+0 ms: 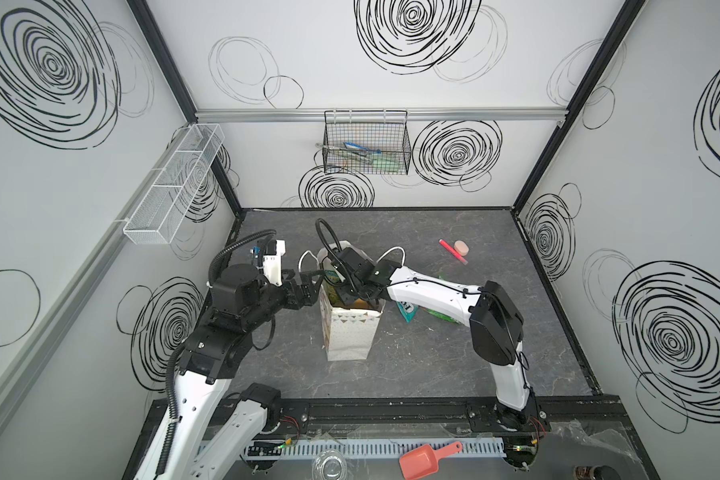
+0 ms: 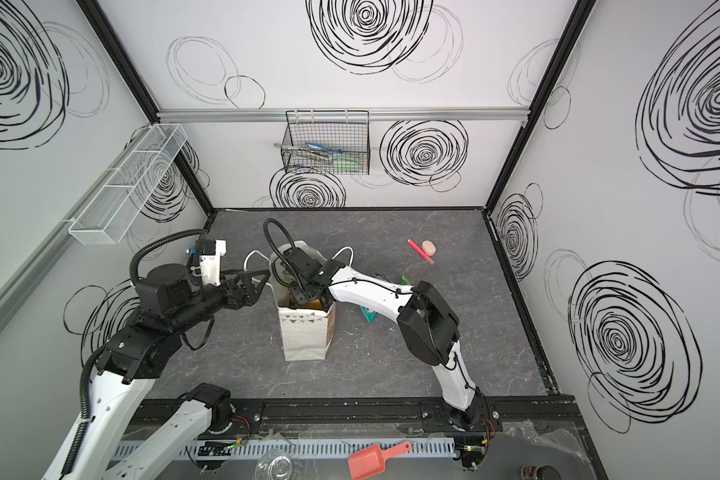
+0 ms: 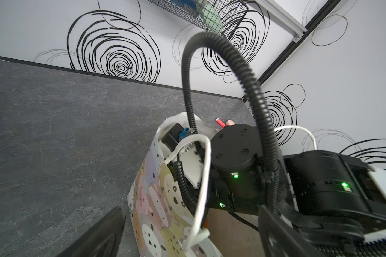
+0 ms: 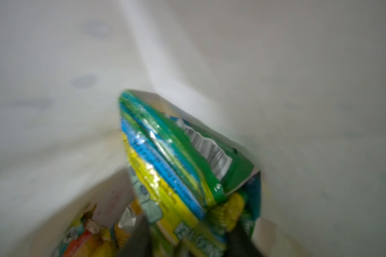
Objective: Take the snacks out of the paper bag
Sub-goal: Pick up the snack from the paper bag.
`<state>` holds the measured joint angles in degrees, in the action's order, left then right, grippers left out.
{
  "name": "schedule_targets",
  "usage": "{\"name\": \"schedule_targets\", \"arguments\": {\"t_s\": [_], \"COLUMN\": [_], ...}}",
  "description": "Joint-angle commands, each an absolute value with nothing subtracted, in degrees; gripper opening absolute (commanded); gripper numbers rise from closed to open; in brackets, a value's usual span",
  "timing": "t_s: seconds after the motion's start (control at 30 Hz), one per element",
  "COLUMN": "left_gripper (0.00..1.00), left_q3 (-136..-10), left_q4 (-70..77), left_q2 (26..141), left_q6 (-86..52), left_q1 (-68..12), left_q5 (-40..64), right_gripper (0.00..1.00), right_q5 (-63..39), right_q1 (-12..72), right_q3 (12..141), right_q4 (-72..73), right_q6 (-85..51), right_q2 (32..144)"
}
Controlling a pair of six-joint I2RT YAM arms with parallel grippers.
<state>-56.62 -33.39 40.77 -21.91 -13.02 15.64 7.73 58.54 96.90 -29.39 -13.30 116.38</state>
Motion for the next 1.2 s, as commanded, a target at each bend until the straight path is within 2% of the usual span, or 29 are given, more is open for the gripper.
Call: {"name": "schedule_targets", "arguments": {"t_s": [0.0,0.13,0.33,0.83,1.0,1.17], "left_gripper": [0.96,0.96,0.96,0.96,0.96,0.96], "left_q3": [-55.94,-55.82,-55.91,-58.75,-59.94,-61.11], "left_q4": [-32.53,-32.3,-32.25,-31.71,-30.4,-24.63], "left_q2": [40.21,40.17,39.99,38.68,38.1,36.63], "left_q6": [-20.96,-21.05,-21.03,-23.0,-24.33,-25.67], "left_q1": [-13.01,-13.08,-13.1,-14.11,-15.01,-16.32], "left_q5": [14.77,14.84,14.82,14.96,15.92,21.15], "right_gripper": [0.25,0.08,0.0,0.0,0.0,0.0], "right_q5": [6.65,5.23,3.69,3.52,2.61,1.52], "right_q1": [58.73,58.84,59.15,58.89,58.38,57.77], "right_q3": [95.8,96.62,98.6,91.42,92.91,96.09], "right_q4": [-30.75,-31.05,-32.3,-20.27,-20.39,-20.12], "right_q6": [-14.24,-14.07,-14.19,-13.12,-13.51,-14.35], "right_q2": [114.32,111.88,108.47,95.81,93.56,90.47]}}
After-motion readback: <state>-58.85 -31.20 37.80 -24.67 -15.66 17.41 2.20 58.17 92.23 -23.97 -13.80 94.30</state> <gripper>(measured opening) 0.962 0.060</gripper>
